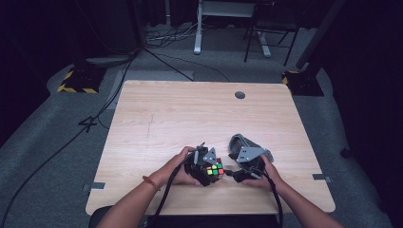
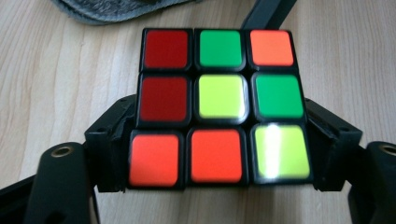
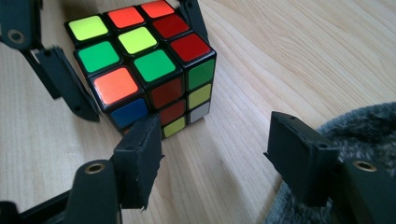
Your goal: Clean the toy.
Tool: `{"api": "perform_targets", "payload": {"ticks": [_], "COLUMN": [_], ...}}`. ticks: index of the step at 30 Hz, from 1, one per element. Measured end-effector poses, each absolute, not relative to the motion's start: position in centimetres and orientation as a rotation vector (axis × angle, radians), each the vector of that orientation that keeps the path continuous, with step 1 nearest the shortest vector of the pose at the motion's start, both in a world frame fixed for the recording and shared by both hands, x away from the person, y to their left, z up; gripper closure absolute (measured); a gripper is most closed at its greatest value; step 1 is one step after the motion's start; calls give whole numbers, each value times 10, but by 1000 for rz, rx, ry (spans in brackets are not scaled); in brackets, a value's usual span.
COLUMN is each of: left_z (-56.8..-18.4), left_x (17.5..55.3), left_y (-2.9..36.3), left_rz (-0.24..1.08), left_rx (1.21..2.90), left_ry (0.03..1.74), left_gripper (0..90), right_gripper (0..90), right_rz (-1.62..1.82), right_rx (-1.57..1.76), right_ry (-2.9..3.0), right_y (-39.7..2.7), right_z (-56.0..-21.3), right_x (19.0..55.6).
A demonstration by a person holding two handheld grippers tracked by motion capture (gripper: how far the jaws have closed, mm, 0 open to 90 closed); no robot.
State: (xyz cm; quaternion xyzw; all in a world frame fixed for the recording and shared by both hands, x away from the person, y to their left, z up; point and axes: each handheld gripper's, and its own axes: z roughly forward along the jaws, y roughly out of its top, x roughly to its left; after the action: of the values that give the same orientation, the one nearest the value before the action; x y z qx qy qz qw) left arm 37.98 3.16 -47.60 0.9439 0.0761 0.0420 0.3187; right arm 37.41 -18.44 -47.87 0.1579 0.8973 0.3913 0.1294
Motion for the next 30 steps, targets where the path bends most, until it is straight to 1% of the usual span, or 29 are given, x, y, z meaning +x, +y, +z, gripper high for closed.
{"api": "perform_targets", "payload": {"ticks": [1, 6, 13, 18, 26, 27, 30], "left_z": [-476, -477, -477, -472, -475, -476, -475], "left_x": [380, 380, 378, 378, 375, 375, 372], "left_y": [31, 32, 31, 33, 29, 27, 23], "left_rz": [121, 120, 126, 132, 151, 133, 144], "left_rx": [2483, 2478, 2449, 2407, 2437, 2444, 2458], "left_ry": [198, 179, 180, 186, 147, 143, 123], "left_gripper": [299, 314, 320, 315, 315, 317, 324], "right_gripper": [357, 357, 367, 389, 407, 405, 433], "right_rz": [1139, 1150, 1160, 1200, 1270, 1275, 1280], "right_rx": [452, 452, 466, 458, 443, 427, 404], "right_ry": [2605, 2606, 2589, 2557, 2516, 2509, 2500], "right_y": [-184, -184, -186, -189, -189, -188, -182], "right_z": [-479, -478, -477, -472, -462, -460, -457], "right_x": [374, 373, 374, 372, 367, 365, 362]}}
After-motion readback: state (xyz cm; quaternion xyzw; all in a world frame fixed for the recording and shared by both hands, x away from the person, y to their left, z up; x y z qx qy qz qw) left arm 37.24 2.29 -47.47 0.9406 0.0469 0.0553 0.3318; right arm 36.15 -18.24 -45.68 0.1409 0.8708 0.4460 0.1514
